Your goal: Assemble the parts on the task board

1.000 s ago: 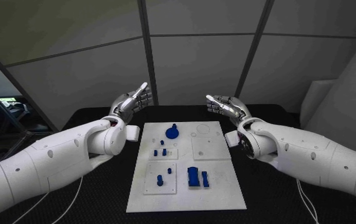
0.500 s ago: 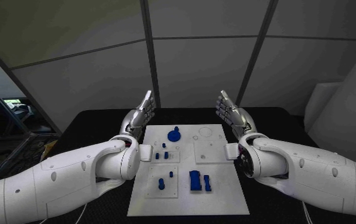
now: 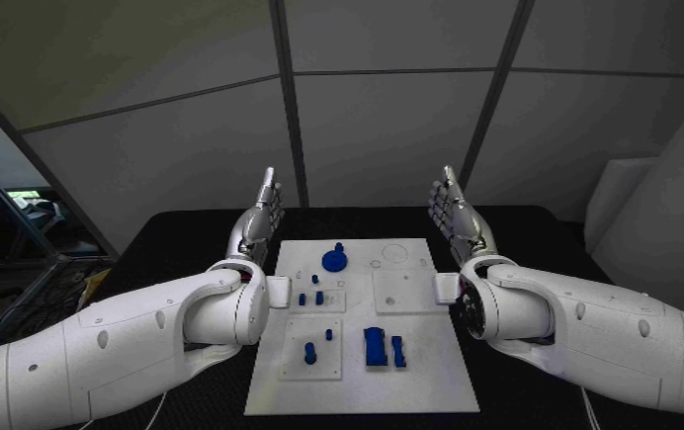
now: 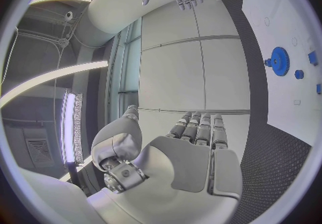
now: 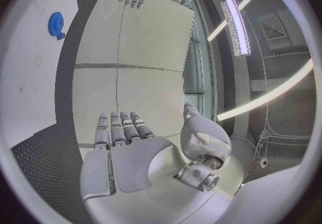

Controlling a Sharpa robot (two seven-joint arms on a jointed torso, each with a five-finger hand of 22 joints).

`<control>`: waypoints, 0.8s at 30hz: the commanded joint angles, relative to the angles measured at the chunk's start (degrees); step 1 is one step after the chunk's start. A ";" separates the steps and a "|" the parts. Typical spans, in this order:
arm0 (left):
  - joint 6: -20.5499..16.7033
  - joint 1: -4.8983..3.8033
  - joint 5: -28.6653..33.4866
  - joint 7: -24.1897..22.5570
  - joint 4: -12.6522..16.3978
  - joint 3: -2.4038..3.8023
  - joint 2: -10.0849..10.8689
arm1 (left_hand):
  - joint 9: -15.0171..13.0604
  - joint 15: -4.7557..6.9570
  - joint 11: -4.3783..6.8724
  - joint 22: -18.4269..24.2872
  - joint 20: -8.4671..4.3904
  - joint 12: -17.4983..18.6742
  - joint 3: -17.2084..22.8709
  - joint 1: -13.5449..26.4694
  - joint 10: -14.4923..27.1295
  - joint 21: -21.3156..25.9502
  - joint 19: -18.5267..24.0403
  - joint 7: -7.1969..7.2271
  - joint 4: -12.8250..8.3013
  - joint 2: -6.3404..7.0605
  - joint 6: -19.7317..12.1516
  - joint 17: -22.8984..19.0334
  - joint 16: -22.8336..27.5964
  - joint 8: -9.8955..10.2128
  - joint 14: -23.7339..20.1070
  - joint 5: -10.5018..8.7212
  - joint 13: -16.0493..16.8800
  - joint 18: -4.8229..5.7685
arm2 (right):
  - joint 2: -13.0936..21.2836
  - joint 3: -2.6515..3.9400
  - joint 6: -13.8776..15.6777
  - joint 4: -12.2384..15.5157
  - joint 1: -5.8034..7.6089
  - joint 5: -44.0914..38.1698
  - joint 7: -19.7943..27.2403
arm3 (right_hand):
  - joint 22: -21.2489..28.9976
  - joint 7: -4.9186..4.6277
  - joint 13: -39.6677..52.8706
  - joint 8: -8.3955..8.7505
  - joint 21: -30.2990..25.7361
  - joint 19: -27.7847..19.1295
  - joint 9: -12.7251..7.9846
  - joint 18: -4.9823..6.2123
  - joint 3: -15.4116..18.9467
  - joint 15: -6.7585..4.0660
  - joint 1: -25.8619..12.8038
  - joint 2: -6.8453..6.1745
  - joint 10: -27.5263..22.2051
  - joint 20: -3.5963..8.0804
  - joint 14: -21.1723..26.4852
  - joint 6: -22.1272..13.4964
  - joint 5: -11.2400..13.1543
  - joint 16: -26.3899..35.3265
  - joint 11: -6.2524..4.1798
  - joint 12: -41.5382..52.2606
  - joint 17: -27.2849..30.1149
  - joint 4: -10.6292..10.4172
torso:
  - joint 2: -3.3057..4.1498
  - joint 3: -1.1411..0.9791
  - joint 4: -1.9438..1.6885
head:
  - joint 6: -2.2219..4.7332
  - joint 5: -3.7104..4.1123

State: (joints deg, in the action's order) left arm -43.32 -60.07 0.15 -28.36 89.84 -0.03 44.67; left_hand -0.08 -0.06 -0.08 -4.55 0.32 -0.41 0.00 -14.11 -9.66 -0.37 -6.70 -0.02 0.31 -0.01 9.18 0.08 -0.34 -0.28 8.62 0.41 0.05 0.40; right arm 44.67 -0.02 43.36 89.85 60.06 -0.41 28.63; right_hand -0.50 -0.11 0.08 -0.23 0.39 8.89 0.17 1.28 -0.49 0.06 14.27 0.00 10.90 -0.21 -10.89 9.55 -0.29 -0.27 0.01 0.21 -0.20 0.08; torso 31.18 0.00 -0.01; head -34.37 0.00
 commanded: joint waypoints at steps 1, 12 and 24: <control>-0.79 -0.09 -0.15 -1.43 0.11 0.03 0.02 | 0.08 0.06 0.08 4.55 -0.32 0.41 0.00 4.35 2.94 0.37 2.15 0.02 -0.31 0.01 -2.81 -0.08 0.34 0.28 -2.66 -0.41 -0.05 -0.40 | 0.02 0.02 0.76 0.10 0.10 0.41 1.16 | 0.50 0.11 -0.08 0.23 -0.39 -2.75 -0.17 -1.28 0.49 -0.06 -4.40 0.00 -3.33 0.21 3.34 -2.95 0.29 0.27 -0.01 -0.21 0.20 -0.08 | 0.00 0.00 0.01 | -0.01 0.00; -0.79 -0.09 -0.15 -1.43 0.11 0.03 0.02 | 0.08 0.06 0.08 4.55 -0.32 0.41 0.00 8.66 9.66 0.37 6.70 0.02 -0.31 0.01 -9.18 -0.08 0.34 0.28 -8.62 -0.41 -0.05 -0.40 | 0.02 0.02 0.76 0.10 0.10 0.41 1.16 | 0.50 0.11 -0.08 0.23 -0.39 -8.89 -0.17 -1.28 0.49 -0.06 -8.78 0.00 -6.71 0.21 6.75 -9.55 0.29 0.27 -0.01 -0.21 0.20 -0.08 | 0.00 0.00 0.01 | -0.01 0.00; -0.79 -0.09 -0.15 -1.43 0.11 0.03 0.02 | 0.08 0.06 0.08 4.55 -0.32 0.41 0.00 14.11 9.66 0.37 6.70 0.02 -0.31 0.01 -9.18 -0.08 0.34 0.28 -8.62 -0.41 -0.05 -0.40 | 0.02 0.02 0.76 0.10 0.10 0.41 1.16 | 0.50 0.11 -0.08 0.23 -0.39 -8.89 -0.17 -1.28 0.49 -0.06 -14.27 0.00 -10.90 0.21 10.89 -9.55 0.29 0.27 -0.01 -0.21 0.20 -0.08 | 0.00 0.00 0.01 | -0.01 0.00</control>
State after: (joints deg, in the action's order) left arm -43.96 -60.07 0.30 -28.52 89.86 -0.03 44.67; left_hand -0.06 0.00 -0.03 -0.05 0.01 -0.21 0.01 -0.37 -0.23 -0.37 -0.29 -0.01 0.31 0.05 0.20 0.07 -0.34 -0.31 0.31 0.19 0.08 0.38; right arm 44.67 -0.03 43.82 89.87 60.06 0.11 28.95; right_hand -0.05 0.01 0.09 -0.23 0.39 0.31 0.05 0.40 -0.35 -0.01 0.06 0.25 0.29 0.01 -0.21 0.29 -0.29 -0.29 0.00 0.21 -0.05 -0.07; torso 31.18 0.00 -0.01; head -34.37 0.00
